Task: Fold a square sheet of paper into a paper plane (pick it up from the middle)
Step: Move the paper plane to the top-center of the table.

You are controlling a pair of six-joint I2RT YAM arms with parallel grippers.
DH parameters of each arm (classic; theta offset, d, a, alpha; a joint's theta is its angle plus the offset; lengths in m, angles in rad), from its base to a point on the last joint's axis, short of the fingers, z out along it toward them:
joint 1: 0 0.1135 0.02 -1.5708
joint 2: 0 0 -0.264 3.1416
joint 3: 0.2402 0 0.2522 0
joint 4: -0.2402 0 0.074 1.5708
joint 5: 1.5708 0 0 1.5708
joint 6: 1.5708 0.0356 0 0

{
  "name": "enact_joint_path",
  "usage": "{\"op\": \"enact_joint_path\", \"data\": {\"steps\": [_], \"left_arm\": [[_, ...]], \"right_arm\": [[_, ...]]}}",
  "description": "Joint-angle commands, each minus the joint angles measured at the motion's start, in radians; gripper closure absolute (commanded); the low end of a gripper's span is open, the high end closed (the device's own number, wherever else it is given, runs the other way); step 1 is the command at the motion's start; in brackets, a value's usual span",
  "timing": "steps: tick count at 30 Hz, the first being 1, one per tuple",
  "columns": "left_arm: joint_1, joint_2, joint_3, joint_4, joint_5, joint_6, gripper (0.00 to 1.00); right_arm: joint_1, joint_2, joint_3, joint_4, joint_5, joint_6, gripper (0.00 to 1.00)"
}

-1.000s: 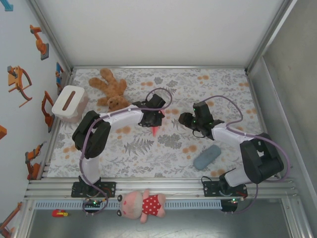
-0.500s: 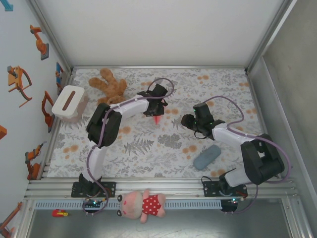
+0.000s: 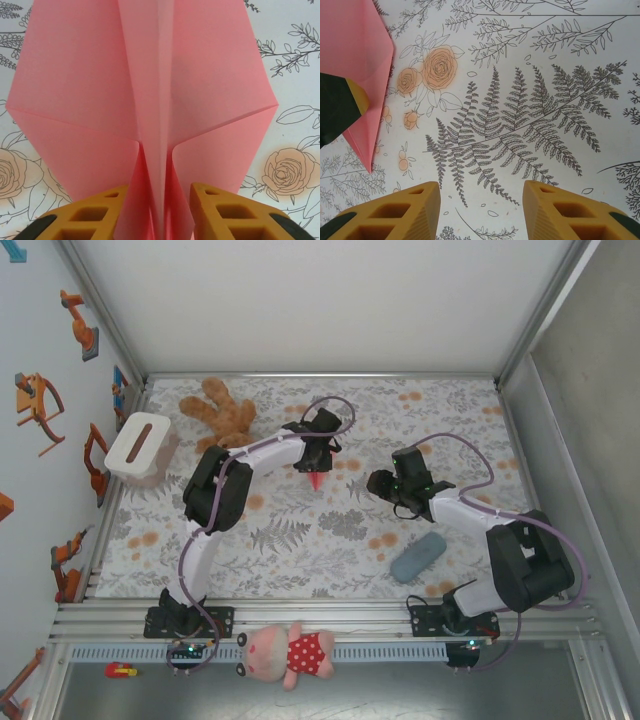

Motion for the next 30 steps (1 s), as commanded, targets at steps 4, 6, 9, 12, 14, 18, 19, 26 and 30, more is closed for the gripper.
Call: {"op": "enact_joint_path", "data": {"steps": [4, 6, 9, 12, 14, 18, 19, 26, 30], "left_arm": [[-0.001, 0.07, 0.067, -0.092, -0.025, 0.018, 0.62], [-0.003, 0.088, 0.081, -0.115, -0.034, 0.024, 0.6], [0.0, 0.11, 0.098, -0.134, -0.037, 0.033, 0.58], [0.0, 0.128, 0.116, -0.148, -0.034, 0.034, 0.55], [0.001, 0.136, 0.124, -0.154, -0.035, 0.034, 0.52], [0.006, 0.151, 0.139, -0.156, -0.034, 0.033, 0.45], [0.008, 0.153, 0.143, -0.157, -0.032, 0.032, 0.44], [0.023, 0.165, 0.154, -0.147, -0.005, 0.033, 0.39], [0.026, 0.163, 0.158, -0.126, 0.017, 0.05, 0.39]], "right_arm": [[-0.007, -0.001, 0.004, -0.002, -0.009, -0.006, 0.54], [-0.008, -0.001, 0.003, -0.003, -0.01, -0.005, 0.54], [-0.008, -0.001, 0.003, -0.003, -0.008, -0.006, 0.54], [-0.007, 0.001, 0.003, -0.003, -0.007, -0.006, 0.54], [-0.007, 0.003, 0.005, -0.003, -0.007, -0.006, 0.54], [-0.007, 0.005, 0.006, -0.005, -0.007, -0.006, 0.55], [-0.007, 0.007, 0.009, -0.003, -0.007, -0.006, 0.55], [-0.009, 0.01, 0.008, -0.003, -0.003, -0.007, 0.55], [-0.01, 0.016, 0.012, -0.003, -0.003, -0.007, 0.55]]}}
